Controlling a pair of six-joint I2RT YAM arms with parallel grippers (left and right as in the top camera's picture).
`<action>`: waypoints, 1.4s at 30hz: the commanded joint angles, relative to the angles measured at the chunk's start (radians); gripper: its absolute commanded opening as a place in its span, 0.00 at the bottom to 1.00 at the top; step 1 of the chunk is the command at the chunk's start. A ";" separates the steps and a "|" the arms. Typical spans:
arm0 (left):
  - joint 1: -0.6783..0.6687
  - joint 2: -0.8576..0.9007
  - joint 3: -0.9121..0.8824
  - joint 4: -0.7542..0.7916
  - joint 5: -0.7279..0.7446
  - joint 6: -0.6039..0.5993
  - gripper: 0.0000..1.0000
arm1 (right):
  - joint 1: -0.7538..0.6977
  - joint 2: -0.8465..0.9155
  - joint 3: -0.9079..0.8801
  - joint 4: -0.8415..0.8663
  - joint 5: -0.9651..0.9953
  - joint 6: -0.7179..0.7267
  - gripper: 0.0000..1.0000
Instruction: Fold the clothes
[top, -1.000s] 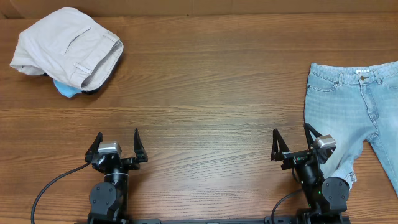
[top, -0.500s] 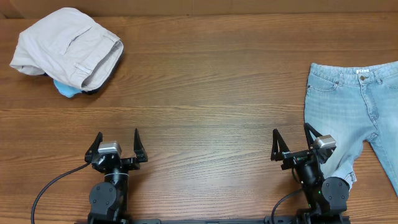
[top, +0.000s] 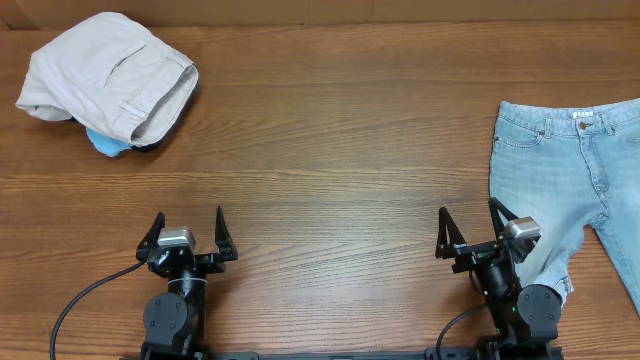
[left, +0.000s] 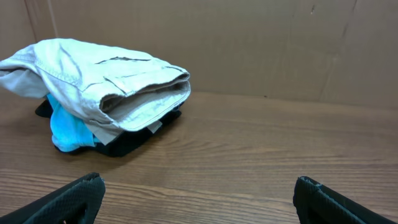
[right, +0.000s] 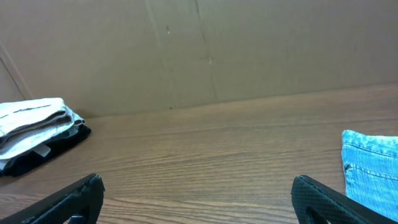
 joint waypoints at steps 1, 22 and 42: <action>0.010 -0.010 -0.003 0.001 0.004 -0.010 1.00 | -0.003 -0.010 -0.010 0.005 -0.001 -0.004 1.00; 0.010 -0.008 -0.003 0.001 0.002 0.010 1.00 | -0.003 -0.010 -0.010 0.005 -0.002 -0.003 1.00; 0.010 -0.003 0.103 0.238 0.195 0.017 1.00 | -0.003 0.024 0.180 -0.100 -0.043 0.119 1.00</action>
